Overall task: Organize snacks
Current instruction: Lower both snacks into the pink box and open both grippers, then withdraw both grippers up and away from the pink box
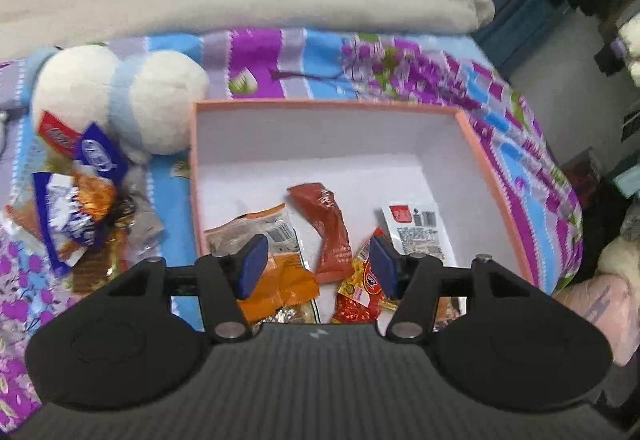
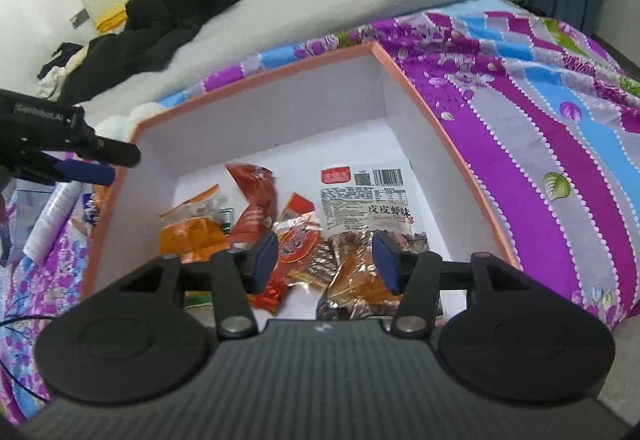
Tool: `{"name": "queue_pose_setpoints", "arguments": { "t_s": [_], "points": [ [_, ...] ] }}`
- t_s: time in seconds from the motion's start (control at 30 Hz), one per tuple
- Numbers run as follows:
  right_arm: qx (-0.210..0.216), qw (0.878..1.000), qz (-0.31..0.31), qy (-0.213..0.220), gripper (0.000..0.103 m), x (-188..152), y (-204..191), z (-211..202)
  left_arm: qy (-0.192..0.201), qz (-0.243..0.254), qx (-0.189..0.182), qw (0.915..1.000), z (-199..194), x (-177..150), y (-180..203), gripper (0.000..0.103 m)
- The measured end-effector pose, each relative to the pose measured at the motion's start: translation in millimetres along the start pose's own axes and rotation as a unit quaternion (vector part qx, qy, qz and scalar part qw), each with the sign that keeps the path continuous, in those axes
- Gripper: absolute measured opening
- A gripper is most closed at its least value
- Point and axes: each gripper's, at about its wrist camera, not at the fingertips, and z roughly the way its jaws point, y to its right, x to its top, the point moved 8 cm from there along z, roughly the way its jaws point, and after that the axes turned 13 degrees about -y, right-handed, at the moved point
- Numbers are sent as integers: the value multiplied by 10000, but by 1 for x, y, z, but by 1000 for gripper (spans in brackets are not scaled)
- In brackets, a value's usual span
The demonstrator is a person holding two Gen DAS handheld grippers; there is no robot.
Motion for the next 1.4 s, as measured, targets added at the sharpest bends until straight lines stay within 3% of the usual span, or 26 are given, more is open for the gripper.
{"name": "queue_pose_setpoints", "arguments": {
  "t_s": [0.33,0.7,0.87,1.0,1.3,1.4],
  "points": [
    [87,9982,-186,571,54,-33,-40,-58,530,-237,-362,9977,-80,-50,-19,62],
    [370,9927,-538,1013,54,-80,-95,-93,1391,223,-257,9897,-140,-113,-49,62],
    [434,9888,-802,1177,54,-100,-122,-102,1749,280,-216,9839,-159,-143,-70,62],
    [439,9857,-997,1284,55,-117,-141,-103,2043,45,-223,9786,-174,-170,-94,62],
    [767,9792,-1431,1215,55,-143,-179,-101,2352,-305,-172,9713,-191,-234,-126,62],
    [746,9767,-1595,1226,60,-152,-188,-101,2394,-344,-225,9701,-191,-255,-127,62]
  ]
}}
